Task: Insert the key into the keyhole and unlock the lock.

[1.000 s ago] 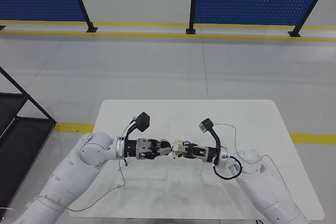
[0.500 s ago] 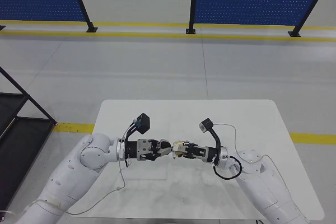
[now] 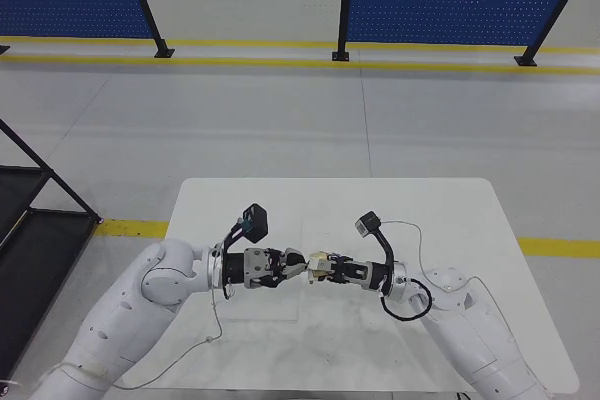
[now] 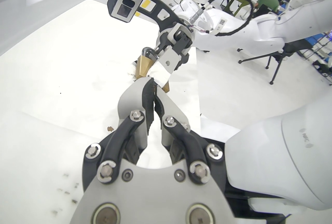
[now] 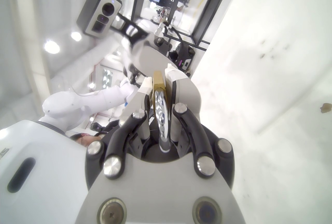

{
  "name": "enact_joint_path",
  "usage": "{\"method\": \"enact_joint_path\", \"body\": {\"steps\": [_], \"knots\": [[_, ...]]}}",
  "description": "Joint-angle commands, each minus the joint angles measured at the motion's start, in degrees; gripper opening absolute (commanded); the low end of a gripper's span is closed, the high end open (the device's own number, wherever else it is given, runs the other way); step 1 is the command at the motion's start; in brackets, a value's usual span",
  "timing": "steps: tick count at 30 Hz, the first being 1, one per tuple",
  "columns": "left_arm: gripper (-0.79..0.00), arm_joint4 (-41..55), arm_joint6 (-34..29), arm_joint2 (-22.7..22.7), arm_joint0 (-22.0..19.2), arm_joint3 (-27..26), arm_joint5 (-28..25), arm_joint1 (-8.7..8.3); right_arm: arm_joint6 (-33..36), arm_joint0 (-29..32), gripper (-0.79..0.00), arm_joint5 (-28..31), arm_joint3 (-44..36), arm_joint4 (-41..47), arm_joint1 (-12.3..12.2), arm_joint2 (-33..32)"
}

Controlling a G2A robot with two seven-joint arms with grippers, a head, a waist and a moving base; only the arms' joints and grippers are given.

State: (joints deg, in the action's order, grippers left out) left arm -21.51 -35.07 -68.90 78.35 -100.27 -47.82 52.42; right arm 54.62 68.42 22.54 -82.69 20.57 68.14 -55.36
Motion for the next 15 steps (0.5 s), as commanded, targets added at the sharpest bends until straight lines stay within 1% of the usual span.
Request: {"method": "enact_joint_path", "body": {"steps": [1, 15], "knots": [[-0.785, -1.4, 0.6, -0.2, 0.2, -0.4, 0.2, -0.02, 0.0, 0.0, -0.785, 0.0, 0.0, 0.0, 0.0, 0.0], [-0.785, -10.9, 6.5, -1.3, 2.5, -3.3, 0.5, -0.04, 0.0, 0.0, -0.785, 0.0, 0.0, 0.0, 0.0, 0.0]]}}
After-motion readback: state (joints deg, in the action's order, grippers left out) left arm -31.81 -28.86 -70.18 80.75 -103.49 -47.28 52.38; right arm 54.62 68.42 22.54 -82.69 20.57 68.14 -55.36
